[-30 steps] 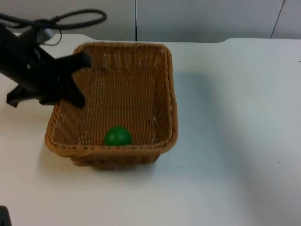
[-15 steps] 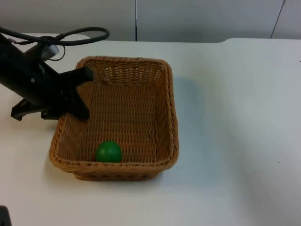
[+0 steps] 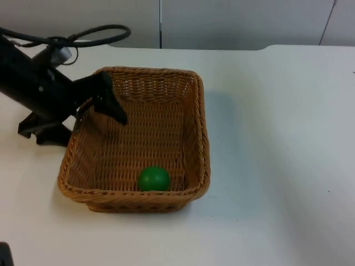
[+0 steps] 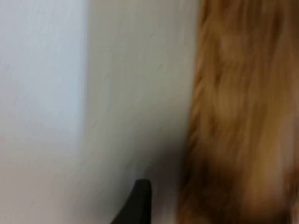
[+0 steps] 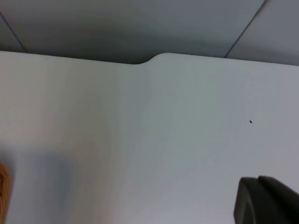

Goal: Pick up the basket with the left hand and place the ball into the basket with the right hand.

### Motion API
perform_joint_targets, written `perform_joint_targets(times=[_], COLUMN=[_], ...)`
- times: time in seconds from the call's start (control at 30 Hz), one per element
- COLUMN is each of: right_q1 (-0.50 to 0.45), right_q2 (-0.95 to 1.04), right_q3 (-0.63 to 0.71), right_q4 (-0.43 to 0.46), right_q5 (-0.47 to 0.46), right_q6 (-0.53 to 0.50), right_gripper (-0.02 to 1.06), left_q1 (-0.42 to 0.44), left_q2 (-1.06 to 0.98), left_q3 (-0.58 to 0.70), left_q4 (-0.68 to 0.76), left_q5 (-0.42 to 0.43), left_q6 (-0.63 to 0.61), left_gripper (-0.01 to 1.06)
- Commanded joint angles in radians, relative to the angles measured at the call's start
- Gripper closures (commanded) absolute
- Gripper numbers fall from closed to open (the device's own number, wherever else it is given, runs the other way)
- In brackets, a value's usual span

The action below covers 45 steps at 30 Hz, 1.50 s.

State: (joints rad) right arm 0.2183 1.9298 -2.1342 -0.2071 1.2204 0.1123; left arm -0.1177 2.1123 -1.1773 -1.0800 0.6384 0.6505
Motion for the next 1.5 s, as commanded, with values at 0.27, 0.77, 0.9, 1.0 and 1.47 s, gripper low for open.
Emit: perform_joint_targets(times=[0.27, 0.77, 0.9, 1.0, 1.47], right_q1=[0.002, 0.002, 0.002, 0.03, 0.202], right_q2=[-0.009, -0.182, -0.316, -0.476, -1.021], right_q3=[-0.004, -0.012, -0.009, -0.009, 0.319], right_q4=[0.003, -0.183, -0.188, -0.223, -0.282], right_q5=[-0.007, -0.118, -0.09, -0.032, 0.001], right_q6=[-0.007, 0.05, 0.055, 0.041, 0.075], right_gripper=[1.05, 1.05, 1.05, 1.05, 1.05], left_q1=[-0.001, 0.075, 0.075, 0.075, 0.075], left_q2=[-0.124, -0.28, -0.364, -0.516, -1.277], left_q3=[-0.123, -0.128, -0.128, -0.124, 0.113], left_q4=[0.316, 0.573, 0.651, 0.711, 0.751], left_q5=[0.025, 0.061, 0.113, 0.153, 0.138], left_q6=[-0.191, -0.341, -0.333, -0.346, -0.348], left_gripper=[0.17, 0.76, 1.05, 1.05, 1.05])
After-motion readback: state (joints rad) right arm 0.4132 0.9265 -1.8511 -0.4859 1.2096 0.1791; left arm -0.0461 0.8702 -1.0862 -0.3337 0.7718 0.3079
